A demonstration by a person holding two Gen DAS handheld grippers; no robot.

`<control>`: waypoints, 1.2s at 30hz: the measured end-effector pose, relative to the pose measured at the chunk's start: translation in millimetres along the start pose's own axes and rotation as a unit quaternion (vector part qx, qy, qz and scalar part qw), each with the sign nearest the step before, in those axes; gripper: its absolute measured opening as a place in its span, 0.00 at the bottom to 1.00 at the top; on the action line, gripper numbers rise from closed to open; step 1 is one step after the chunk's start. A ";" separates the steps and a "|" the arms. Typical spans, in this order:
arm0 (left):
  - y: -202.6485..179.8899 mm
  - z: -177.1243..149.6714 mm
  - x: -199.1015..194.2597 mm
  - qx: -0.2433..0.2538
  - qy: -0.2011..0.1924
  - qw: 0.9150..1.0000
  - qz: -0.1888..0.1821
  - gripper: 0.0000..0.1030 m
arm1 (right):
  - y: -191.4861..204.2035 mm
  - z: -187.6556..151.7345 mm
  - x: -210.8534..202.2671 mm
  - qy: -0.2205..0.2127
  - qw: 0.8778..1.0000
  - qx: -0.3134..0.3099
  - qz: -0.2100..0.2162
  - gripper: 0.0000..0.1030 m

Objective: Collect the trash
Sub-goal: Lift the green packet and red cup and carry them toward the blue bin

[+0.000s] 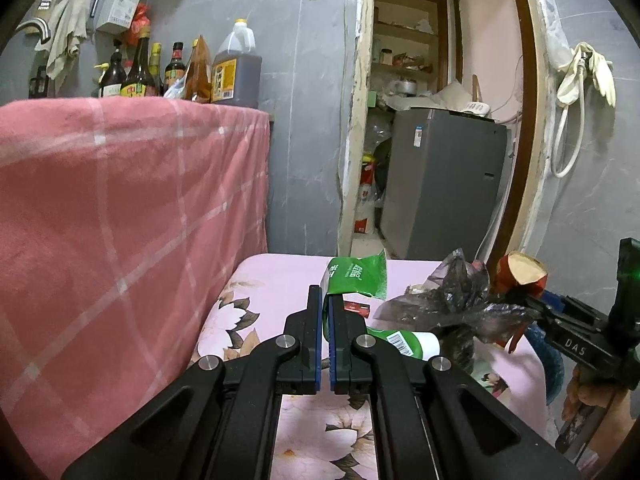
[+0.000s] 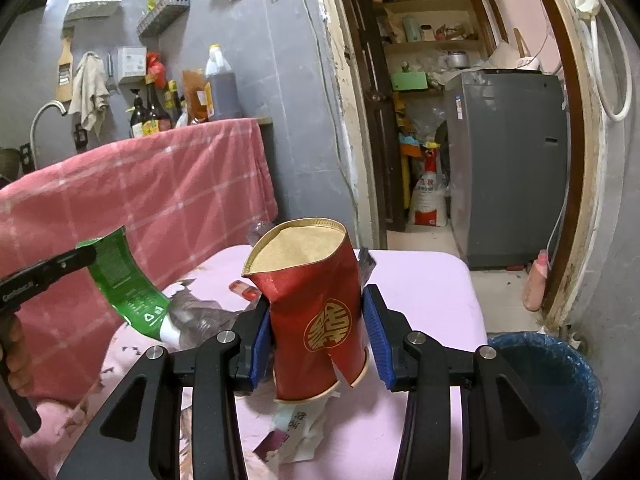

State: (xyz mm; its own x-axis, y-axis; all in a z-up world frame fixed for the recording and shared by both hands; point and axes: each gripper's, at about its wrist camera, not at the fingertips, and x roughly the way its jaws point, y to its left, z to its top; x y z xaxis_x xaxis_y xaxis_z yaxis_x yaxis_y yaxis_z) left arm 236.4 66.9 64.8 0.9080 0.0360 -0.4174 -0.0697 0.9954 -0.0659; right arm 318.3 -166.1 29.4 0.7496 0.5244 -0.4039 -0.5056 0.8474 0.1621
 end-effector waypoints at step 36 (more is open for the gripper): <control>-15.2 -40.6 -22.7 -0.003 0.026 0.999 -0.045 0.01 | -3.6 -30.9 -22.0 0.039 0.999 0.002 0.027 0.40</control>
State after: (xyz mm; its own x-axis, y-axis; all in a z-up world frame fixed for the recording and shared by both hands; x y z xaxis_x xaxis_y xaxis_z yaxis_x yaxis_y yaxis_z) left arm 200.0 47.4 38.5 0.8882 -0.0578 -0.4559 0.0080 0.9939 -0.1104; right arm 290.4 -183.2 9.8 0.6852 0.5615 -0.4640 -0.5422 0.8185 0.1898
